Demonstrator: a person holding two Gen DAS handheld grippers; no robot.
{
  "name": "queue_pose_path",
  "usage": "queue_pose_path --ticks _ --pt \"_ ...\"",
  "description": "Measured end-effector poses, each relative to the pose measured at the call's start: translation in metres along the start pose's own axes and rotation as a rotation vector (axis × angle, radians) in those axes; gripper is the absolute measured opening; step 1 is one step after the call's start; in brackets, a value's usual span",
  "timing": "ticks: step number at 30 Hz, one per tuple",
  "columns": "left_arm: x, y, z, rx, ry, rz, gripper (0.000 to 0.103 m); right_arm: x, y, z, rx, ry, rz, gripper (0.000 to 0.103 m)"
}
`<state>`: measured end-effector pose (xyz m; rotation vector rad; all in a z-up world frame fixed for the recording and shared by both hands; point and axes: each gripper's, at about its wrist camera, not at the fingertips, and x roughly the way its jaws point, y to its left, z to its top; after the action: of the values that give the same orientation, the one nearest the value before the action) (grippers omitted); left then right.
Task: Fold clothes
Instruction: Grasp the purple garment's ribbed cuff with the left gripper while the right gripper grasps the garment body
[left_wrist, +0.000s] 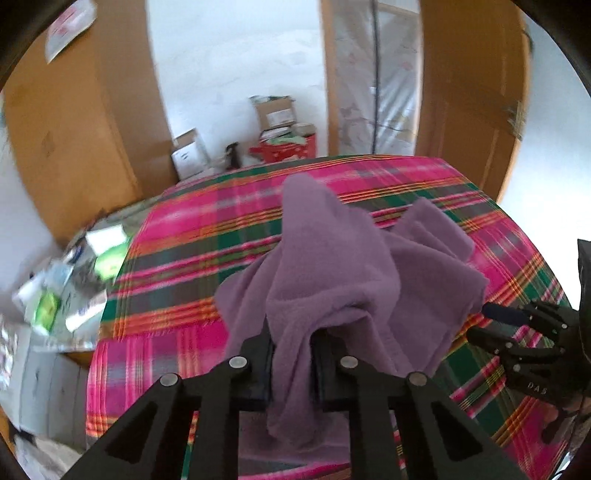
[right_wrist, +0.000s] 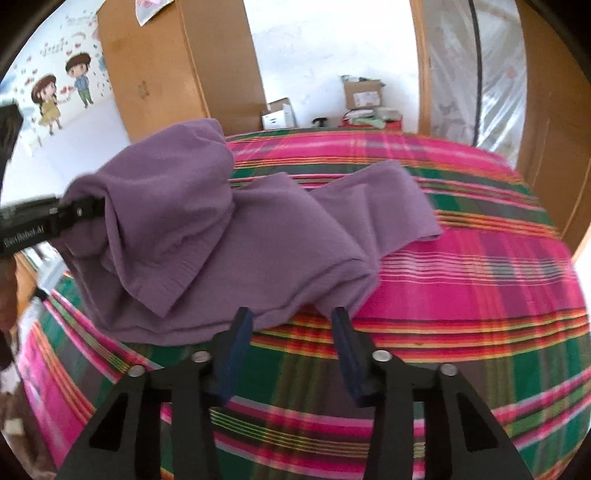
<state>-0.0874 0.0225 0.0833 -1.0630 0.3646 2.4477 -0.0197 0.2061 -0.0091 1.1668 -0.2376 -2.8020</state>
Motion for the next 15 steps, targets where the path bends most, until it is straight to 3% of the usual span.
queue_pose_path --ticks 2,6,15 --pt "0.001 0.011 -0.007 -0.026 0.008 0.018 0.017 0.005 0.006 0.003 -0.006 0.004 0.024 0.039" --pt "0.001 0.035 -0.024 -0.111 0.024 0.018 0.019 0.012 0.021 0.009 -0.041 0.002 0.064 0.039" --pt "0.007 0.071 -0.054 -0.224 0.057 0.034 0.025 0.039 0.053 0.013 -0.036 0.070 0.253 0.040"
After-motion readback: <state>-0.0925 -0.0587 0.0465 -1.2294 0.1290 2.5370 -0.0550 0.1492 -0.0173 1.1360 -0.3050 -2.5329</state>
